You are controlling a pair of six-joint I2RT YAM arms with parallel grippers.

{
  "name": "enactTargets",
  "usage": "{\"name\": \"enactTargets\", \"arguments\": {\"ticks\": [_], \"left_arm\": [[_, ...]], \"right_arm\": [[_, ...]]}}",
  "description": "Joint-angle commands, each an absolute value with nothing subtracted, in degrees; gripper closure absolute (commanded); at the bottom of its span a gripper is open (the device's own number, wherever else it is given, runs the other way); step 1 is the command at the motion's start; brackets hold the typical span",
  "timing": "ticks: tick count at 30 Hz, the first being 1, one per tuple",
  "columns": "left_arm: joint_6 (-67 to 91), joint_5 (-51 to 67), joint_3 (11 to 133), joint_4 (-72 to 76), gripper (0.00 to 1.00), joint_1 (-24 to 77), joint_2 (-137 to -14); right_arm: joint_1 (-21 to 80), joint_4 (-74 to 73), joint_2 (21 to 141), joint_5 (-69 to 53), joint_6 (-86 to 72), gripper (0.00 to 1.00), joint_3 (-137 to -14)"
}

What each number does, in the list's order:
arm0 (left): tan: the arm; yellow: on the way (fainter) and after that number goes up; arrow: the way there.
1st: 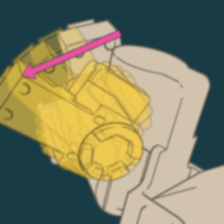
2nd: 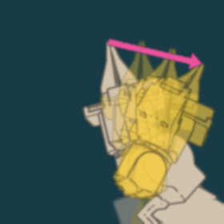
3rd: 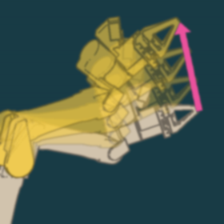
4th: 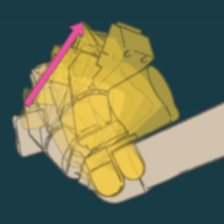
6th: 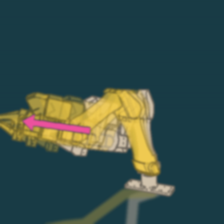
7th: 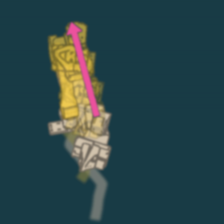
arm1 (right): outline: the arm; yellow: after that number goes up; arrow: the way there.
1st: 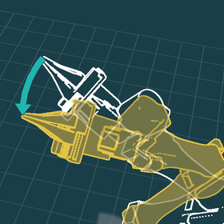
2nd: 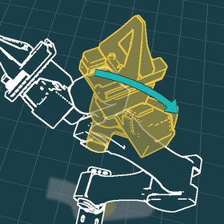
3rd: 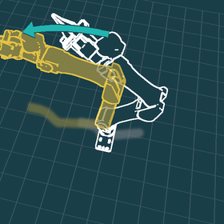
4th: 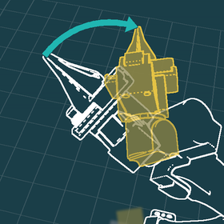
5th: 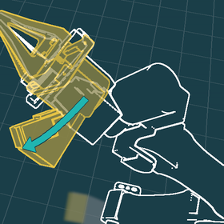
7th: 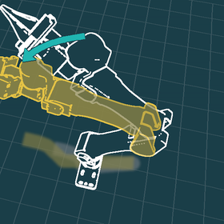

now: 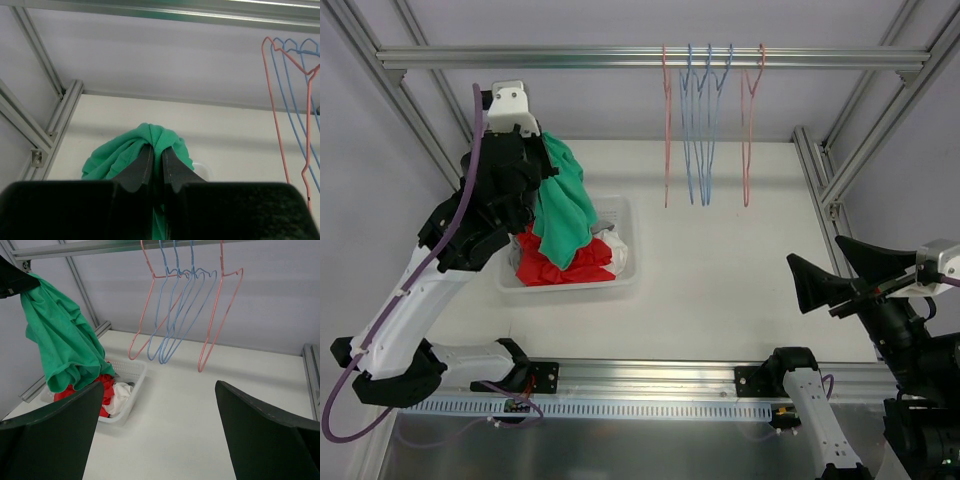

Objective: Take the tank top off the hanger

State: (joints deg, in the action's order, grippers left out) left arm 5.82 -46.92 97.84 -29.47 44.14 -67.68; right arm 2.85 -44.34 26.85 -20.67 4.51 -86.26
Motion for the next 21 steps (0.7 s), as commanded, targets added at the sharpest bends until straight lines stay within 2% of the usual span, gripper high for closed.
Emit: {"name": "enactTargets", "arguments": {"ticks": [1, 8, 15, 21], "left_arm": [[7.03, -46.05, 98.18, -25.66, 1.00, 43.59, -65.12], [12.02, -46.94, 91.68, -26.01, 1.00, 39.29, -68.82], [27.66, -35.09, 79.11, -26.45, 1.00, 29.46, -69.42], [35.58, -30.94, 70.67, -26.28, 1.00, 25.31, -73.64]], "right_arm": [[2.99, -40.61, 28.48, -22.24, 3.43, 0.00, -85.52], [2.99, -38.76, 28.12, -23.55, 2.02, 0.00, -83.41], [2.99, -37.62, 28.39, -25.39, 1.67, 0.00, -80.86], [2.90, -35.42, 27.95, -27.07, 0.27, 0.00, -76.29]]}}
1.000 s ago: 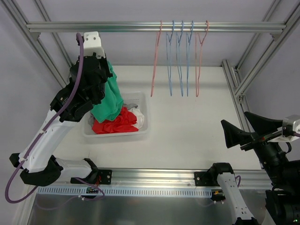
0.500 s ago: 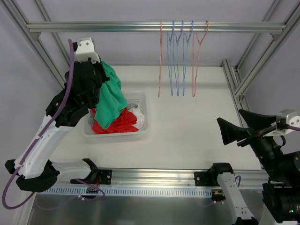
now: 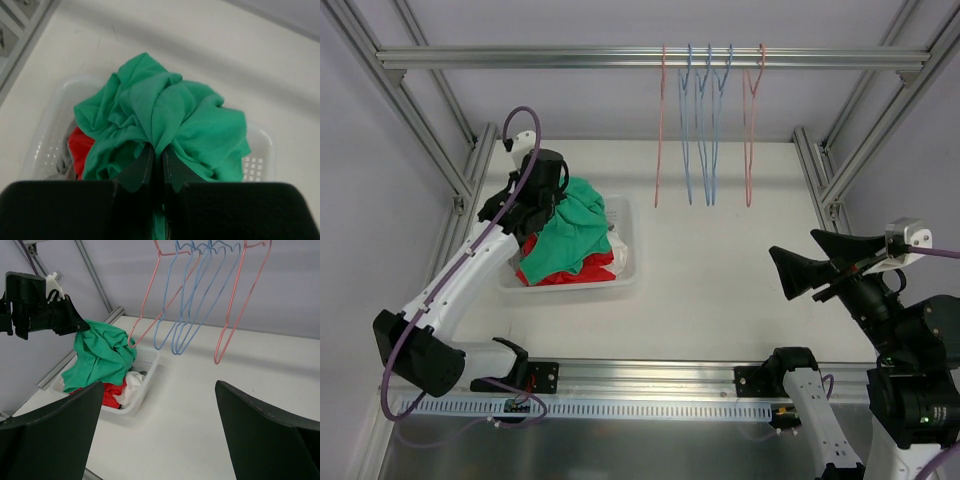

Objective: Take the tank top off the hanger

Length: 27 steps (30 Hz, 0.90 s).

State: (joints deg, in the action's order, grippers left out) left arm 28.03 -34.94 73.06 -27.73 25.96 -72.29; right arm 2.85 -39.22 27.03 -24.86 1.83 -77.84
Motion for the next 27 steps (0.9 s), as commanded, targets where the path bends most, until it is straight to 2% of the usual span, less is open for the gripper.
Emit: {"name": "enactTargets", "arguments": {"ticks": [1, 10, 13, 20, 27], "left_arm": [[36.55, -30.68, 68.40, -26.28, 1.00, 25.31, -74.17], [58.43, -31.72, 45.82, -26.19, 1.00, 25.31, -71.72], [61.08, -33.31, 43.16, -26.19, 1.00, 25.23, -71.71], [55.21, -30.06, 48.68, -26.01, 1.00, 25.22, -84.00], [33.76, -21.89, 58.09, -25.57, 1.00, 23.82, -93.60]], "right_arm": [[2.90, -34.98, 27.95, -27.16, 0.18, 0.01, -75.77], [2.90, -33.31, 27.42, -28.30, 0.18, 0.01, -71.99], [2.90, -32.96, 27.51, -28.48, 0.18, 0.00, -71.46], [2.90, -31.46, 27.42, -29.53, -2.46, 0.00, -70.14], [2.90, -31.46, 27.33, -30.59, -2.55, 0.00, -69.96]]}}
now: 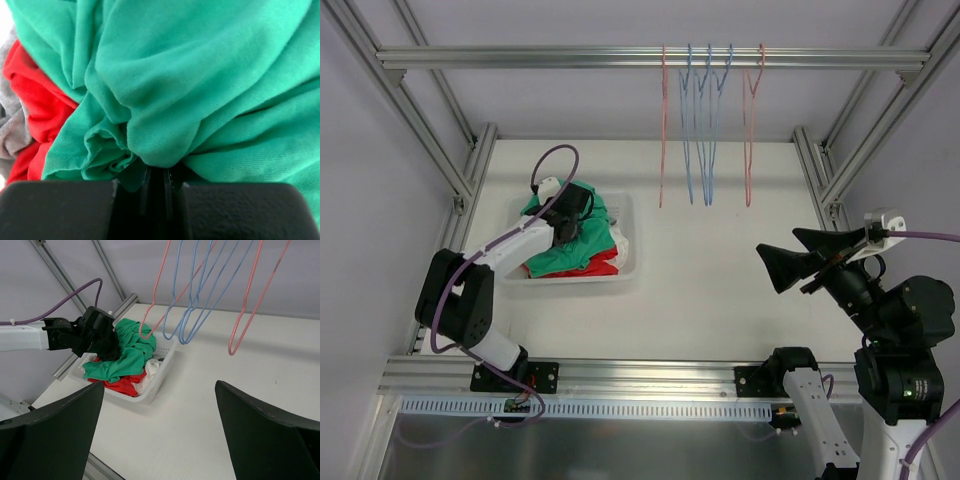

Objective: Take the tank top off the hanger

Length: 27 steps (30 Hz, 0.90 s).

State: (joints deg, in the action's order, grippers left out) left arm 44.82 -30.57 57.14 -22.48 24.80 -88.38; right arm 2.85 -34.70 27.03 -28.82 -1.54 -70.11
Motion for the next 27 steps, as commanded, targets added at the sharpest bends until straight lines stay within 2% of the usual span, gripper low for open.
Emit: {"name": "enactTargets", "arguments": {"ticks": [1, 9, 12, 14, 16, 18, 19, 22, 23, 27], "left_arm": [[33.49, -21.54, 58.01, -25.40, 1.00, 23.64, -93.43], [31.64, -16.18, 58.36, -25.14, 1.00, 23.20, -94.83], [34.44, -15.82, 56.00, -25.49, 0.99, 23.20, -90.81], [35.76, -16.08, 54.67, -25.66, 0.83, 23.20, -85.55], [36.12, -16.26, 53.62, -25.84, 0.82, 23.20, -82.02], [35.25, -16.26, 54.40, -26.62, 0.73, 23.20, -77.18], [34.98, -16.17, 55.10, -27.15, 0.58, 23.20, -75.78], [33.23, -16.26, 58.79, -29.96, 0.45, 23.20, -71.46], [32.44, -16.26, 59.76, -30.75, 0.35, 23.20, -69.98], [31.29, -17.14, 64.67, -34.79, 0.20, 23.20, -66.10]], "right_arm": [[2.90, -31.46, 27.25, -30.59, -2.55, 0.00, -69.87], [2.90, -30.76, 27.51, -31.46, -3.16, 0.00, -68.91], [2.99, -30.85, 27.51, -31.55, -2.81, 0.00, -68.91], [2.90, -31.11, 27.60, -31.29, -2.02, 0.01, -68.91], [2.90, -31.81, 28.12, -30.76, -1.41, 0.00, -69.08], [2.90, -33.04, 28.83, -29.63, -0.44, 0.00, -68.91], [2.90, -33.66, 29.26, -29.01, -0.53, 0.00, -68.82], [2.90, -35.85, 30.93, -26.64, 2.28, 0.01, -68.03], [2.90, -36.29, 31.37, -25.15, 2.81, 0.01, -67.77], [2.90, -39.19, 32.69, -20.93, 4.74, 0.01, -67.50]]}}
